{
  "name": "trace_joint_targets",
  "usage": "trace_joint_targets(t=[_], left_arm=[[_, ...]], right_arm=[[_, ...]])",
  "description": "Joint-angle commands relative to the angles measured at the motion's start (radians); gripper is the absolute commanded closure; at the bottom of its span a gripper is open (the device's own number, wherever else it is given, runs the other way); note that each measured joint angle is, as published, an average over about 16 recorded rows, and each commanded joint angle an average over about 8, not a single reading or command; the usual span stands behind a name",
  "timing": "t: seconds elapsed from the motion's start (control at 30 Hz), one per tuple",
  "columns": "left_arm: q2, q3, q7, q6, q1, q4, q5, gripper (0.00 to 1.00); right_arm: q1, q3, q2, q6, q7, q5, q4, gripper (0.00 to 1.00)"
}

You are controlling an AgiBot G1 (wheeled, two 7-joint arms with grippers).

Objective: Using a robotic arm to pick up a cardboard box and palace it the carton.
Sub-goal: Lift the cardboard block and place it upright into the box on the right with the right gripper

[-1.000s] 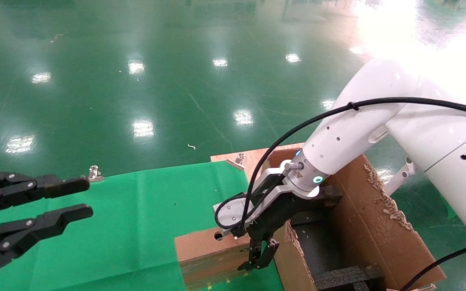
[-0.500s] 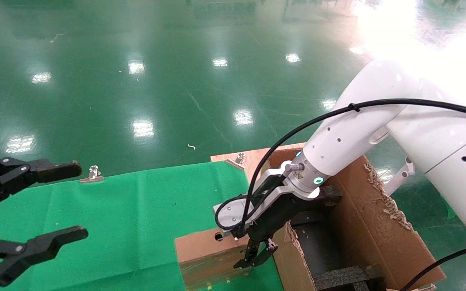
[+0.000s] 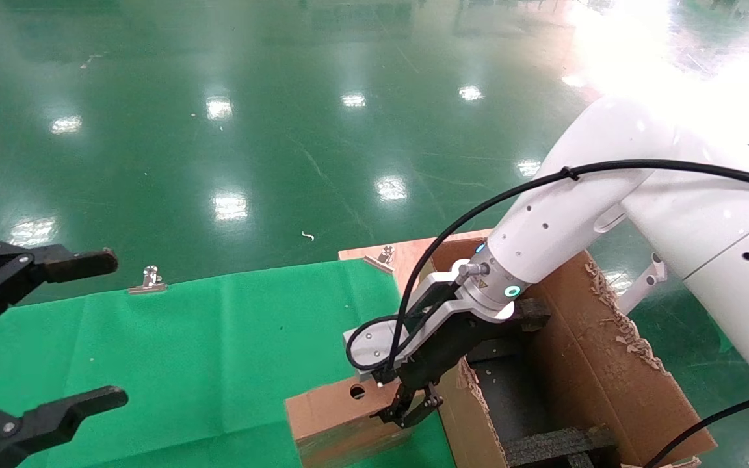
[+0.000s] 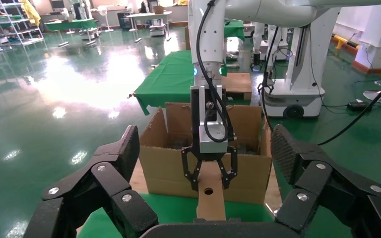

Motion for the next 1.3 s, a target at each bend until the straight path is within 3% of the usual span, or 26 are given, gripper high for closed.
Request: trace_joint_targets(t=[0.03, 0.3, 0.57, 0.9, 1.07, 1.3], left_arm=[[0.0, 0.0, 0.0, 0.0, 0.0, 0.0, 0.0, 0.0], [0.0, 0.0, 0.0, 0.0, 0.0, 0.0, 0.0, 0.0], [0.0, 0.0, 0.0, 0.0, 0.0, 0.0, 0.0, 0.0], [0.0, 0.0, 0.0, 0.0, 0.0, 0.0, 0.0, 0.0], [0.0, 0.0, 0.0, 0.0, 0.0, 0.0, 0.0, 0.0], [0.0, 0.0, 0.0, 0.0, 0.0, 0.0, 0.0, 0.0]], right_arm=[[-0.001, 0.0, 0.0, -0.001, 0.0, -0.002, 0.001, 1.0], [0.046, 0.012, 0.011, 0.003, 0.0, 0.04, -0.018, 1.0], [0.234, 0.008, 0.039, -0.015, -0.027, 0.097, -0.077, 1.0], [0.439, -0.075, 0.086, -0.021, -0.072, 0.194, -0.167, 1.0], [0.496, -0.147, 0.151, -0.022, -0.067, 0.212, -0.172, 1.0], [0.594, -0.27, 0.321, -0.025, -0.024, 0.209, -0.11, 1.0]])
